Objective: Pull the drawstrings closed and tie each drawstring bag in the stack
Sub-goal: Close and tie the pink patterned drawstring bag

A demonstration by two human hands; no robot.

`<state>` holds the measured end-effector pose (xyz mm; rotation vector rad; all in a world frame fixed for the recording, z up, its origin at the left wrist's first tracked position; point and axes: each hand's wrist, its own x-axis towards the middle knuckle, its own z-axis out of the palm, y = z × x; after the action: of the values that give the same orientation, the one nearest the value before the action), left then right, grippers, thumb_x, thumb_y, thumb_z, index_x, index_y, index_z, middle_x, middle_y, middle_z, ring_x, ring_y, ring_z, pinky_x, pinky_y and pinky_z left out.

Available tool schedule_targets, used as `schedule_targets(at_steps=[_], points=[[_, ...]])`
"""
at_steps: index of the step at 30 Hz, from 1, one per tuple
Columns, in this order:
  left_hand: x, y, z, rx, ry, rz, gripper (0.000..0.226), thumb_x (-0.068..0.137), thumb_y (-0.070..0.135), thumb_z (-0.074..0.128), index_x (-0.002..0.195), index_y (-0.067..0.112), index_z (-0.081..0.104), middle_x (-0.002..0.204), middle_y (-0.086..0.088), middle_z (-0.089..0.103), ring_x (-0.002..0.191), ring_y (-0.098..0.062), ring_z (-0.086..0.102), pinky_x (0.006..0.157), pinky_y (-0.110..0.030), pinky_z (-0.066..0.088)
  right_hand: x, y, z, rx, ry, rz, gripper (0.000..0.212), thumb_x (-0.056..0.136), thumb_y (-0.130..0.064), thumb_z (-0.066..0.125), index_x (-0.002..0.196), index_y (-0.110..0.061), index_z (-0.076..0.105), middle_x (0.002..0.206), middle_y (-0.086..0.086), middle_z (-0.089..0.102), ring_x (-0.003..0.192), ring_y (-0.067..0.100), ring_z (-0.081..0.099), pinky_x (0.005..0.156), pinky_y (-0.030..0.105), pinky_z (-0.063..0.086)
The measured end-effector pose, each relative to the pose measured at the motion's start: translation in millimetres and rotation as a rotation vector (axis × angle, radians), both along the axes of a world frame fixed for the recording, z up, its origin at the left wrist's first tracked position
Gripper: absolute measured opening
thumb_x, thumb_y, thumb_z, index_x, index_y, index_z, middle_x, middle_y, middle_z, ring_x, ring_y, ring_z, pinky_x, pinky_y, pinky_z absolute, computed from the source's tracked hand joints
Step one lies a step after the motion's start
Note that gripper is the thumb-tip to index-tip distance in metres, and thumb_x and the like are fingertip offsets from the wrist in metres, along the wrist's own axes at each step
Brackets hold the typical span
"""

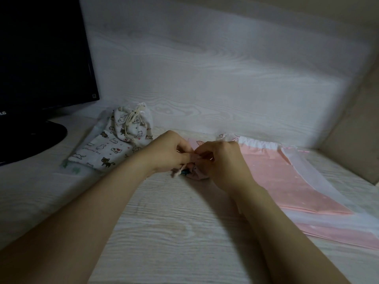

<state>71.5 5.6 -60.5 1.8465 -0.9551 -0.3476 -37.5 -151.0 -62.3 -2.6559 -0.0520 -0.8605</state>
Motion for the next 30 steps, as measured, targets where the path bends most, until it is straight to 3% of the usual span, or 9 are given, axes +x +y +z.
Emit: schedule_targets(at_steps=[3, 7, 11, 14, 16, 19, 24, 27, 30], points=[[0.8, -1.1, -0.6, 0.016, -0.076, 0.025, 0.009, 0.093, 0.022, 0.081, 0.09, 0.015, 0.085, 0.059, 0.013, 0.069, 0.055, 0.003, 0.061, 0.071, -0.029, 0.054, -0.6, 2.3, -1.1, -0.017, -0.021, -0.024, 0.014, 0.08, -0.009, 0.078, 0.088, -0.019, 0.083, 0.074, 0.001, 0.076, 0.068, 0.018, 0.068, 0.066, 0.036, 0.055], [-1.7, -2.8, -1.9, 0.034, -0.143, 0.059, 0.001, 0.088, 0.022, 0.086, 0.087, 0.021, 0.086, 0.081, 0.006, 0.08, 0.084, -0.012, 0.078, 0.094, -0.043, 0.062, 1.6, 3.3, -3.8, 0.024, -0.055, -0.033, 0.02, 0.076, -0.004, 0.074, 0.084, -0.02, 0.084, 0.069, 0.002, 0.075, 0.064, 0.017, 0.068, 0.061, 0.036, 0.055], [-6.8, -5.8, -0.7, 0.026, -0.205, 0.132, 0.009, 0.081, 0.019, 0.091, 0.084, 0.026, 0.086, 0.075, 0.012, 0.079, 0.08, -0.006, 0.077, 0.089, -0.035, 0.063, 1.7, 0.9, -3.7, 0.068, -0.072, -0.071, 0.017, 0.073, -0.011, 0.073, 0.08, -0.022, 0.084, 0.067, 0.0, 0.075, 0.061, 0.015, 0.069, 0.06, 0.034, 0.054], [-12.7, -7.5, 1.2, 0.031, -0.296, 0.175, 0.01, 0.082, 0.017, 0.087, 0.08, 0.027, 0.084, 0.067, 0.018, 0.075, 0.068, 0.002, 0.071, 0.071, -0.021, 0.06, 0.1, 0.0, -3.8, 0.113, -0.055, -0.076, 0.01, 0.075, -0.017, 0.075, 0.078, -0.022, 0.083, 0.065, -0.004, 0.074, 0.06, 0.01, 0.068, 0.06, 0.032, 0.053], [-17.1, -7.8, 1.5, 0.029, -0.39, 0.19, 0.01, 0.082, 0.02, 0.082, 0.074, 0.026, 0.081, 0.063, 0.016, 0.072, 0.067, 0.001, 0.069, 0.071, -0.024, 0.059, 0.8, -0.6, -4.1, 0.182, -0.047, -0.078, 0.008, 0.078, -0.016, 0.078, 0.075, -0.023, 0.081, 0.062, -0.008, 0.073, 0.06, 0.006, 0.068, 0.057, 0.025, 0.051], [-20.0, -10.0, -2.1, 0.041, -0.542, 0.221, 0.014, 0.083, 0.023, 0.073, 0.07, 0.025, 0.073, 0.07, 0.011, 0.068, 0.075, -0.004, 0.063, 0.082, -0.033, 0.051, 4.5, -1.2, -4.1, 0.337, 0.006, -0.101, 0.01, 0.083, -0.021, 0.078, 0.075, -0.025, 0.078, 0.061, -0.011, 0.071, 0.059, 0.001, 0.065, 0.055, 0.018, 0.047], [-15.4, -15.0, -8.5, 0.088, -0.693, 0.216, 0.011, 0.095, 0.022, 0.06, 0.086, 0.028, 0.057, 0.088, 0.016, 0.054, 0.091, -0.014, 0.055, 0.099, -0.043, 0.046, 5.9, -2.9, -2.8, 0.585, 0.103, -0.029, 0.018, 0.087, -0.012, 0.074, 0.07, -0.015, 0.075, 0.061, -0.001, 0.072, 0.057, 0.006, 0.059, 0.059, 0.027, 0.047], [-8.6, -15.3, -14.8, 0.043, -0.713, 0.172, 0.01, 0.1, 0.021, 0.059, 0.093, 0.028, 0.06, 0.096, 0.013, 0.058, 0.092, -0.014, 0.057, 0.099, -0.048, 0.048, 6.2, -2.2, 0.2, 0.856, 0.162, 0.014, 0.023, 0.085, -0.002, 0.071, 0.063, -0.01, 0.07, 0.057, 0.005, 0.06, 0.055, 0.012, 0.052, 0.054, 0.026, 0.041], [-7.4, -13.4, -14.4, -0.086, -0.635, 0.147, 0.003, 0.102, 0.021, 0.065, 0.102, 0.024, 0.063, 0.096, 0.014, 0.063, 0.088, -0.008, 0.063, 0.089, -0.039, 0.054, 5.7, -3.7, 0.5, 1.135, 0.206, 0.063, 0.025, 0.086, 0.0, 0.066, 0.064, -0.012, 0.068, 0.065, 0.008, 0.056, 0.059, 0.016, 0.052, 0.058, 0.029, 0.043]])
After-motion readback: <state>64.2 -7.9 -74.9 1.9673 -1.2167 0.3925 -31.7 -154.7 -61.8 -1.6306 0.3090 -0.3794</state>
